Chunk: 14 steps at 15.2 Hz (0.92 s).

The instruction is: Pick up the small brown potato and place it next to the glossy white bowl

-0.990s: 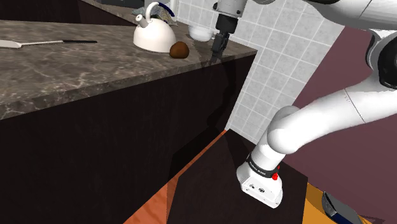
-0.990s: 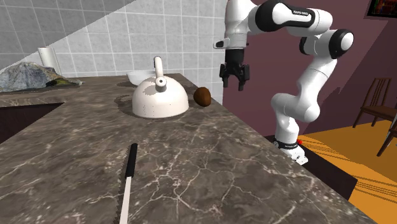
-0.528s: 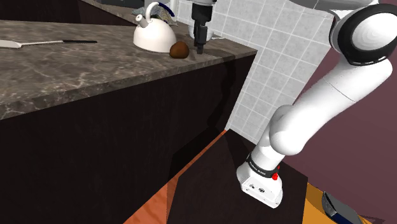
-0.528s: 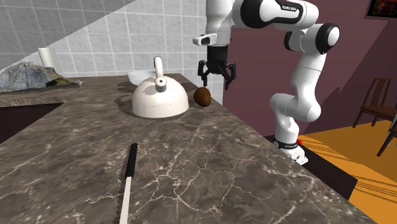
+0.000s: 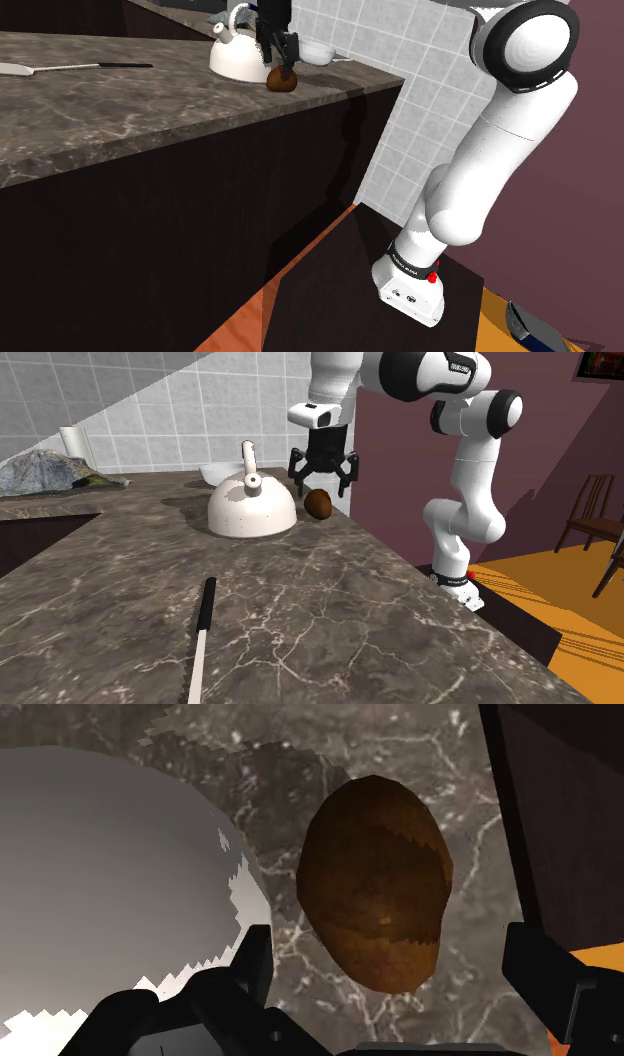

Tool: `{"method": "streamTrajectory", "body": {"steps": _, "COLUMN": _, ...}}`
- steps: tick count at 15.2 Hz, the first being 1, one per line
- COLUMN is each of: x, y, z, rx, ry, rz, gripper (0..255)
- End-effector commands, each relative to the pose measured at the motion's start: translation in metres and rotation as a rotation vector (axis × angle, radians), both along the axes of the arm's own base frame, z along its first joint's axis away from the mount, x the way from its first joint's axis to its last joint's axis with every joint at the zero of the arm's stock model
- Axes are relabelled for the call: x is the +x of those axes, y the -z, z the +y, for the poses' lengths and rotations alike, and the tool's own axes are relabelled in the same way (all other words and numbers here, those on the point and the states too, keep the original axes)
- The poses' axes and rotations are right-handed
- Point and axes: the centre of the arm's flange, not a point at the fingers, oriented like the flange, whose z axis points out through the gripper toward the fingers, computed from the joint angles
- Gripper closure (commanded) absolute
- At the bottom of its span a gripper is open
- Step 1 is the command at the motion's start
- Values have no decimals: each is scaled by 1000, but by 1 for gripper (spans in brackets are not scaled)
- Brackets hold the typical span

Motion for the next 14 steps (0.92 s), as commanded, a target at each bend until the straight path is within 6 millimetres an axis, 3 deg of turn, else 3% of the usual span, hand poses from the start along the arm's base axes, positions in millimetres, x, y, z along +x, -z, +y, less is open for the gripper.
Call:
{"method": "streamTrajectory", "body": {"steps": 1, "x": 1, "y": 7, "z": 4, "rx": -8, "ry": -31, "rz": 3, "gripper": 0}}
{"method": "streamTrajectory", "body": {"steps": 7, "x": 1, "y": 35, "z": -4, "rx": -8, "ry": -31, "rz": 3, "gripper": 0}}
{"method": "streamTrajectory", "body": {"steps": 14, "x": 1, "y": 35, "z": -4, "rx": -8, "ry": -31, "rz": 3, "gripper": 0}}
